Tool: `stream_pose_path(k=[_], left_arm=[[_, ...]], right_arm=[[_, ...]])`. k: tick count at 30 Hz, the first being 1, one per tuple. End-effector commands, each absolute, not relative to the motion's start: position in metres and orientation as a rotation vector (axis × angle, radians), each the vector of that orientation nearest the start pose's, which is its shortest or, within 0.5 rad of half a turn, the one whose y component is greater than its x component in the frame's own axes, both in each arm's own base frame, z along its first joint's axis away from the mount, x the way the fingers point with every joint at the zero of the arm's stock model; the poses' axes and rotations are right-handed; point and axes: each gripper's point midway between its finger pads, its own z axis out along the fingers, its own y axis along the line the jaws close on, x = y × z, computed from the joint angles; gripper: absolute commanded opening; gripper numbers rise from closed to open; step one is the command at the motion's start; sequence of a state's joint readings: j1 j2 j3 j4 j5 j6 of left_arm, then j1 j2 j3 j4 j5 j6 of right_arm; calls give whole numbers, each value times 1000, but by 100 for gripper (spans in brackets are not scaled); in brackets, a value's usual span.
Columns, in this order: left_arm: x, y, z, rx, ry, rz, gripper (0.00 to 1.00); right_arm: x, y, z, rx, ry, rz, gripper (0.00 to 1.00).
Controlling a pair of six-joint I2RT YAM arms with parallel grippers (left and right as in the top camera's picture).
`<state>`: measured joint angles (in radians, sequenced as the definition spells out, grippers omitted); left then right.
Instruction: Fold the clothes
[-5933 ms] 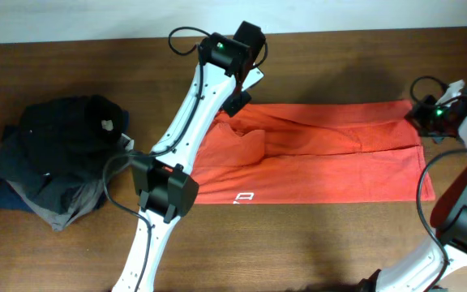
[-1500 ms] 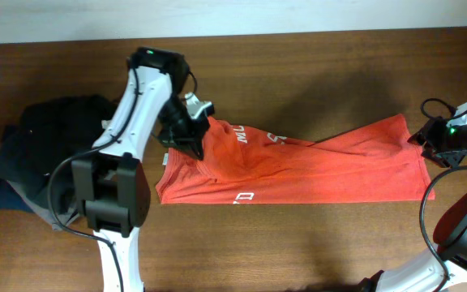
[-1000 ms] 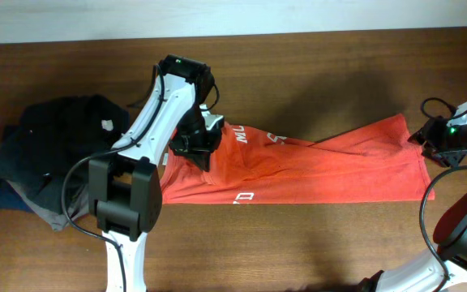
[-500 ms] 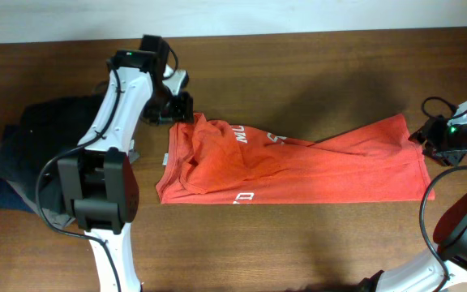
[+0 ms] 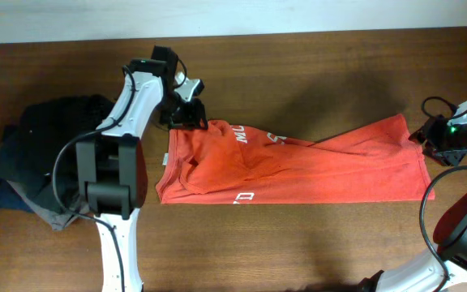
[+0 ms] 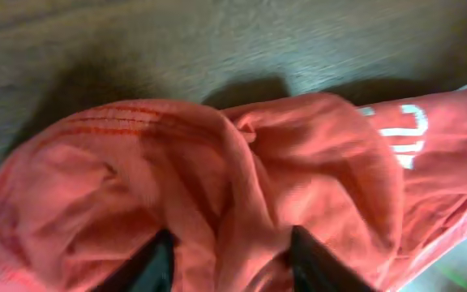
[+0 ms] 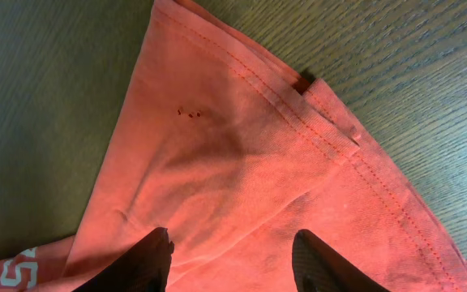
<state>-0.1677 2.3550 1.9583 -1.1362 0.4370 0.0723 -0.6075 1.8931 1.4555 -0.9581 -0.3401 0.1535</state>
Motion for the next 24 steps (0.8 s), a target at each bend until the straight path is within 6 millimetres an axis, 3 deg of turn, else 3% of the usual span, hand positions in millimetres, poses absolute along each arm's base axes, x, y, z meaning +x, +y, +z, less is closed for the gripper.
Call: stream_pose_path(k=[1, 3, 7, 11, 15, 16, 18, 22, 24], left_arm=[[444, -155, 34, 431, 3003, -740, 24], [441, -155, 36, 428, 3014, -751, 1], [425, -143, 40, 372, 3104, -752, 1], [402, -114, 42, 279, 3247, -695, 0], [399, -92, 40, 230, 3287, -620, 1], [400, -89, 40, 218, 3286, -622, 1], [401, -86, 39, 204, 3283, -623, 14], [404, -76, 36, 202, 3292, -527, 19], [404, -73, 35, 204, 3294, -502, 27]], right_arm=[[358, -175, 97, 993, 2646, 416, 53], [358, -175, 97, 994, 2646, 416, 53], [358, -175, 97, 994, 2646, 416, 53], [359, -176, 97, 991, 2643, 414, 53], [360, -176, 98, 990, 2641, 413, 53], [360, -176, 98, 990, 2641, 413, 53], [359, -176, 98, 990, 2641, 413, 54], [359, -176, 98, 990, 2641, 412, 54], [359, -177, 97, 991, 2643, 405, 54]])
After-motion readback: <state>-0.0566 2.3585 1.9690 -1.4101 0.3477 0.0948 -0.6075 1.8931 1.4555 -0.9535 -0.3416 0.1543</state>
